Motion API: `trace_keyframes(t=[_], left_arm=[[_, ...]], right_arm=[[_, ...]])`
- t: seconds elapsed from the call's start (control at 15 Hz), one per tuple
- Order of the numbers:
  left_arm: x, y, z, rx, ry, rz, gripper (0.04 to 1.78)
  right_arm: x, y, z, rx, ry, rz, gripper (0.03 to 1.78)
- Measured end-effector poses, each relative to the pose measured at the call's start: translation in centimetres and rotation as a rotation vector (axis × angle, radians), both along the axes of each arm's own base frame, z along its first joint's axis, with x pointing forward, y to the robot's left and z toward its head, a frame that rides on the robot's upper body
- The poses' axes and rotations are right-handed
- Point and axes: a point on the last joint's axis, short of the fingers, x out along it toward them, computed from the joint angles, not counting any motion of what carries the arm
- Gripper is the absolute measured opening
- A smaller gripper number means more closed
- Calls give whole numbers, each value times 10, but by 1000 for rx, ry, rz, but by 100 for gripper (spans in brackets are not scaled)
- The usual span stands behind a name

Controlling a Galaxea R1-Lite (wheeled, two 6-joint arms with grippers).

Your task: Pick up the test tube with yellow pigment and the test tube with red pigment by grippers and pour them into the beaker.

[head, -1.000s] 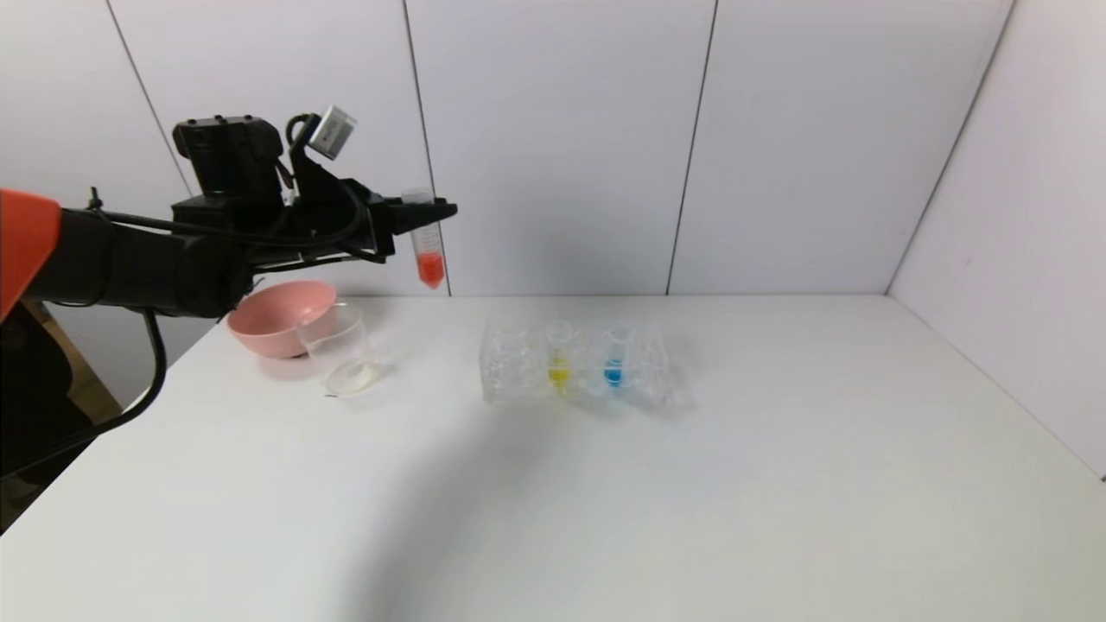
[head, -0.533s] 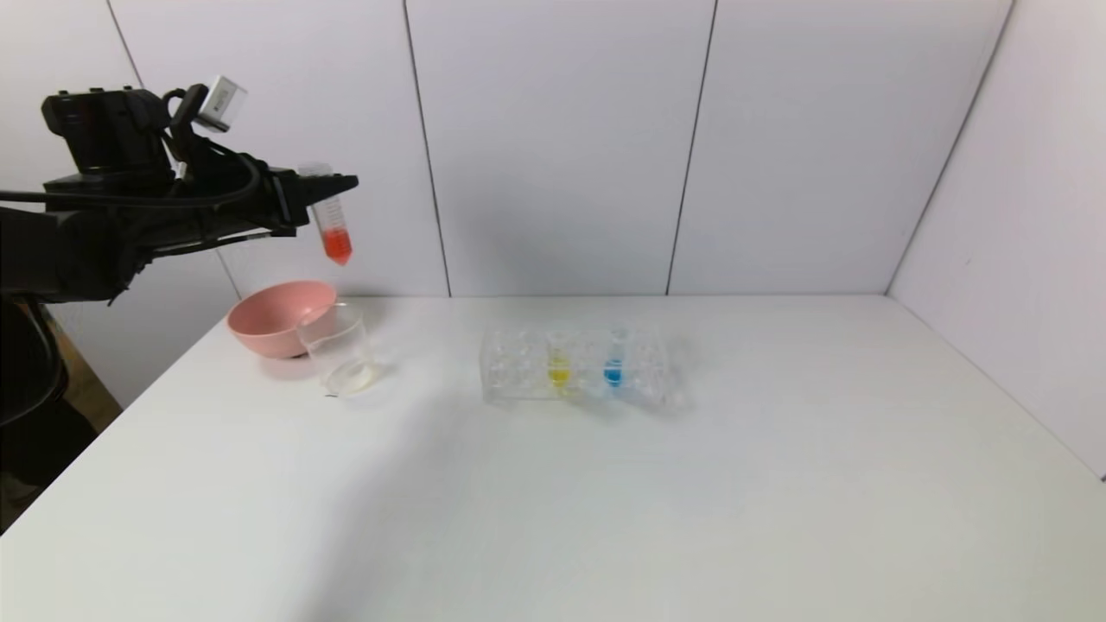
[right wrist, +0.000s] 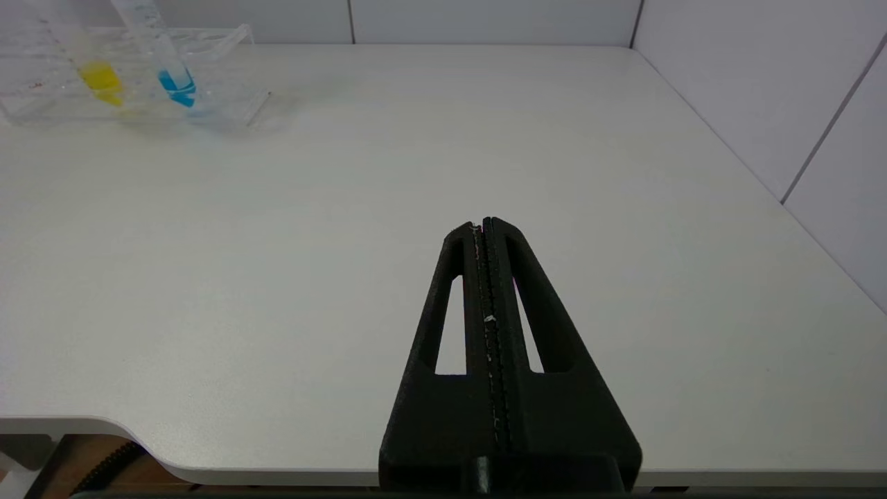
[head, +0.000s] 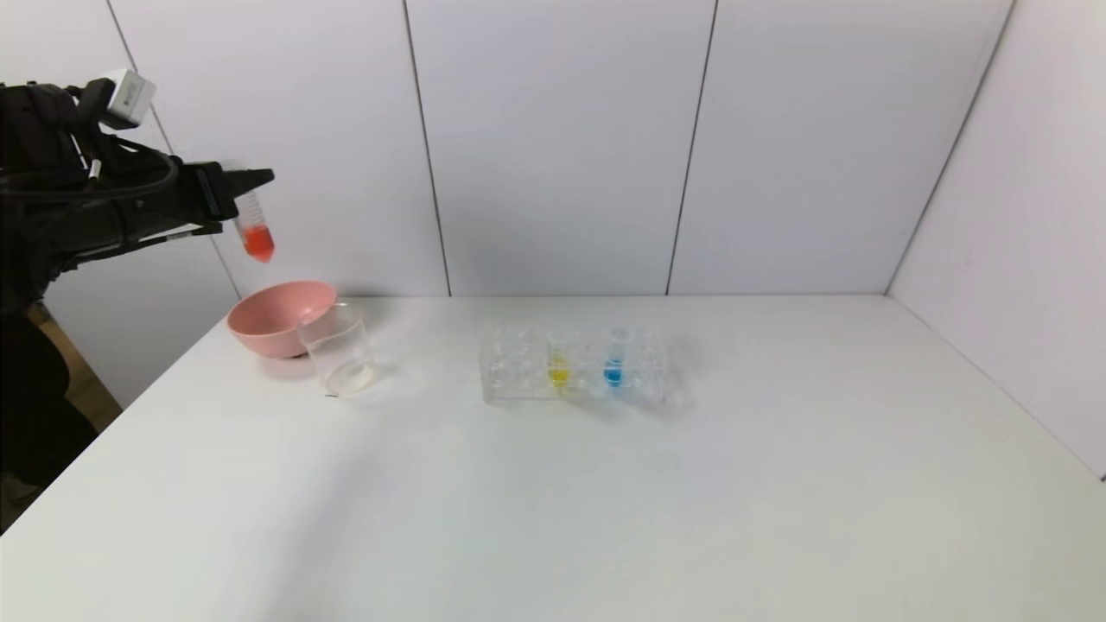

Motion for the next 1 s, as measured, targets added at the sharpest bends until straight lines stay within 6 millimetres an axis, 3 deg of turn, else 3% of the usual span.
trace_keyframes(t=[0.73, 1.0], left_arm=[[-11, 29, -11, -2, 33, 115, 49], [-18, 37, -24, -7, 75, 161, 49]], right_arm=[[0, 0, 0, 0, 0, 0, 11], [0, 0, 0, 0, 0, 0, 11]])
